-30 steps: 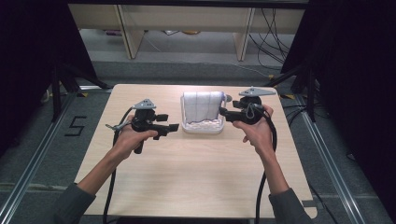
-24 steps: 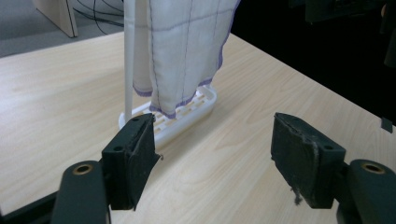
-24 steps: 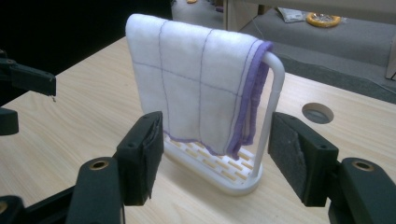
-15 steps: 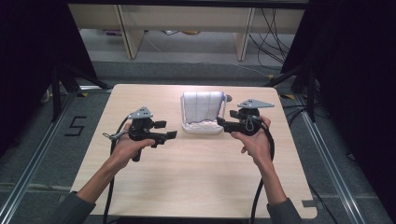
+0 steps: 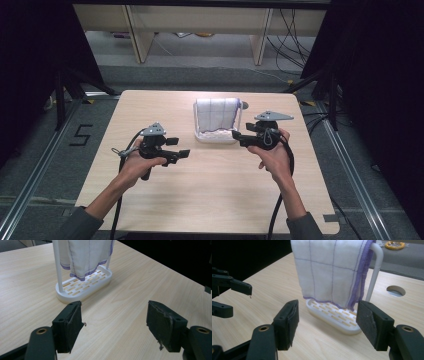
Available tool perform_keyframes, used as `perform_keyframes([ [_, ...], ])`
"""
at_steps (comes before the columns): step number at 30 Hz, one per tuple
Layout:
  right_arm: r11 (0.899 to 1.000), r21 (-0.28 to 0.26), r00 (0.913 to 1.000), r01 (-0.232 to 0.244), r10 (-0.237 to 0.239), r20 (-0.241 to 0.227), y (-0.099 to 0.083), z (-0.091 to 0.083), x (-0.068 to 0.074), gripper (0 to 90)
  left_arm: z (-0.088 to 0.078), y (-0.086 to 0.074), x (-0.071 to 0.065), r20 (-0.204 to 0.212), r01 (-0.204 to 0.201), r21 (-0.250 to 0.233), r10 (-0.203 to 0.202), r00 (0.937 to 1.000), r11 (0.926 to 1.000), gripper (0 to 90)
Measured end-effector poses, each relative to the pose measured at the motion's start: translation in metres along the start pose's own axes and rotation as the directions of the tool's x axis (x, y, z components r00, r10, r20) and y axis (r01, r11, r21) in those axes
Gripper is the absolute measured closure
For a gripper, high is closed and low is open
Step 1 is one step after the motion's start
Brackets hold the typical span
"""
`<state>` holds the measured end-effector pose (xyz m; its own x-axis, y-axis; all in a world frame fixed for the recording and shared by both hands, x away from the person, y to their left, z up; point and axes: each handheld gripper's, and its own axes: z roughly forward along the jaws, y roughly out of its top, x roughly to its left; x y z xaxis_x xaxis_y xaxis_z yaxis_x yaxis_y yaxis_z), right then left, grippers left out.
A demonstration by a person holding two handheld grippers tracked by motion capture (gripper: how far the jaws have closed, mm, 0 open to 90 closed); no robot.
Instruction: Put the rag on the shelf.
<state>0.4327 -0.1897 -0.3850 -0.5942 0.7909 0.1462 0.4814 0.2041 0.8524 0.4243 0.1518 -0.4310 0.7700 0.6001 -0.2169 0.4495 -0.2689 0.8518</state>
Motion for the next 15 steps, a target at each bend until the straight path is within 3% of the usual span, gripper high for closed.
perform_keyframes([
  [3,1.000,0.012,0.9999,-0.012,0.012,-0.009,-0.003,0.000,0.004,34.5,0.000,-0.001,-0.002,0.011,-0.005,-0.002,0.005,0.9999,1.0000,27.9],
  [5,1.000,0.011,0.9997,0.024,-0.024,-0.001,-0.006,0.002,0.004,33.3,0.000,-0.003,-0.005,0.005,-0.007,-0.007,0.007,1.0000,1.0000,27.7],
  [7,1.000,0.030,0.9999,0.006,-0.005,-0.011,-0.009,0.003,0.008,31.9,0.001,-0.005,-0.007,0.008,-0.012,-0.003,0.012,0.9999,0.9999,27.7],
  [8,0.999,0.029,0.9995,0.024,-0.024,-0.020,-0.011,0.004,0.007,31.0,0.002,-0.006,-0.007,0.021,-0.013,0.001,0.013,0.9997,0.9999,27.5],
  [9,0.999,0.035,0.9996,-0.005,0.006,-0.027,-0.013,0.005,0.010,30.7,0.001,-0.008,-0.008,0.025,-0.015,0.007,0.015,0.9996,0.9999,27.4],
  [10,0.999,0.033,0.9995,0.018,-0.018,-0.026,-0.014,0.006,0.010,30.6,0.002,-0.009,-0.010,0.025,-0.019,0.006,0.018,0.9995,0.9998,27.3],
  [12,0.999,0.043,0.9995,0.002,0.000,-0.031,-0.018,0.006,0.013,30.4,0.001,-0.012,-0.012,0.031,-0.022,0.015,0.022,0.9993,0.9996,27.1],
  [13,0.998,0.046,0.9990,0.040,-0.038,-0.024,-0.019,0.007,0.012,29.8,0.001,-0.015,-0.013,0.030,-0.023,0.014,0.023,0.9993,0.9996,27.0],
  [15,0.998,0.061,0.9993,0.019,-0.017,-0.032,-0.023,0.007,0.016,29.4,0.001,-0.019,-0.015,0.037,-0.026,0.019,0.026,0.9990,0.9995,26.9],
])
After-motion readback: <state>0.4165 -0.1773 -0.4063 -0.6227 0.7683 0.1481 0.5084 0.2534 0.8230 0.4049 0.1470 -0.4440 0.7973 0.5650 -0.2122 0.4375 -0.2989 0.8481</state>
